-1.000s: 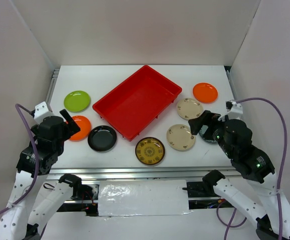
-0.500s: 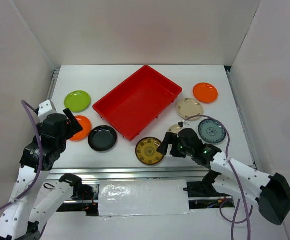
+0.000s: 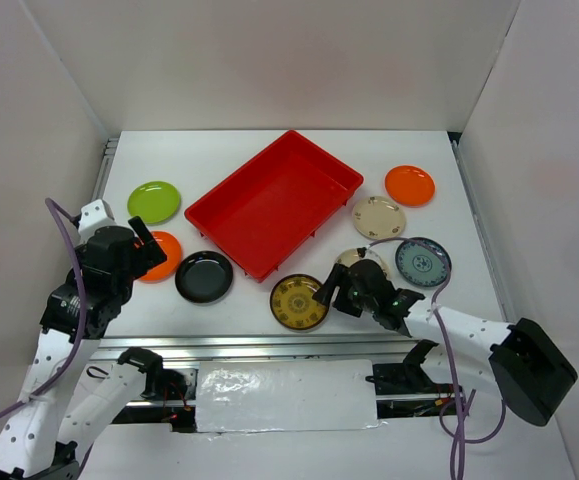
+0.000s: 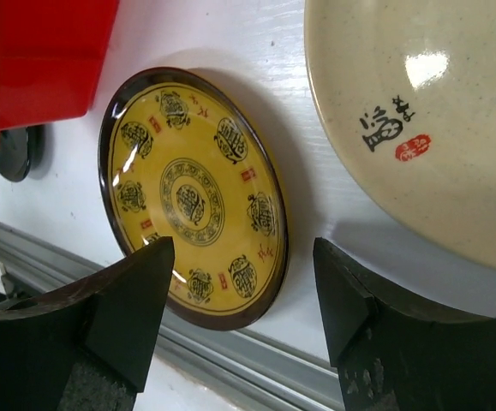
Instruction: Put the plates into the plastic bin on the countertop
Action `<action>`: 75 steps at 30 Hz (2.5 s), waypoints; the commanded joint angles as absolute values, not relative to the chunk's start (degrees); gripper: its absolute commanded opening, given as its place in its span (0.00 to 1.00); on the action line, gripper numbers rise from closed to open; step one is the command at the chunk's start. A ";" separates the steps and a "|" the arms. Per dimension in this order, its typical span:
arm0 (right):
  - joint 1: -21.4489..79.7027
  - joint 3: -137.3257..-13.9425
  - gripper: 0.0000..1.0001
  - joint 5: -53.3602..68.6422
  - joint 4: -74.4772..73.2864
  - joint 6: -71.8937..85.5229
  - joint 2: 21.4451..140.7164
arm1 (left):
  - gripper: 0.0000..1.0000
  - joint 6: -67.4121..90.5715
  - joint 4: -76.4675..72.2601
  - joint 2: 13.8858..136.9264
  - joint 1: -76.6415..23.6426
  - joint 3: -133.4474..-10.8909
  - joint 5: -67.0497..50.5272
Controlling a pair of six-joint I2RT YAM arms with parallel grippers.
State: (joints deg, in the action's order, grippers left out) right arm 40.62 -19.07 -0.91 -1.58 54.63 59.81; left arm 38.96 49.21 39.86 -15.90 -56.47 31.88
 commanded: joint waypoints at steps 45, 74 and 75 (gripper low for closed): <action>25.32 -87.99 0.00 2.10 -18.97 41.40 102.18 | 0.99 45.62 53.70 44.55 -13.45 -62.04 41.75; 26.36 -92.58 1.00 -1.65 -25.05 33.05 101.29 | 0.98 39.99 32.43 107.11 18.63 -91.13 1.23; 27.32 -91.16 1.00 -1.76 -24.87 32.61 99.34 | 0.98 39.64 32.26 108.53 18.72 -91.75 1.49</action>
State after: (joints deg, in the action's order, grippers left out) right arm 24.32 -93.56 3.86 -25.82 35.88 110.08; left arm 41.50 33.69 104.90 17.98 -88.68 2.87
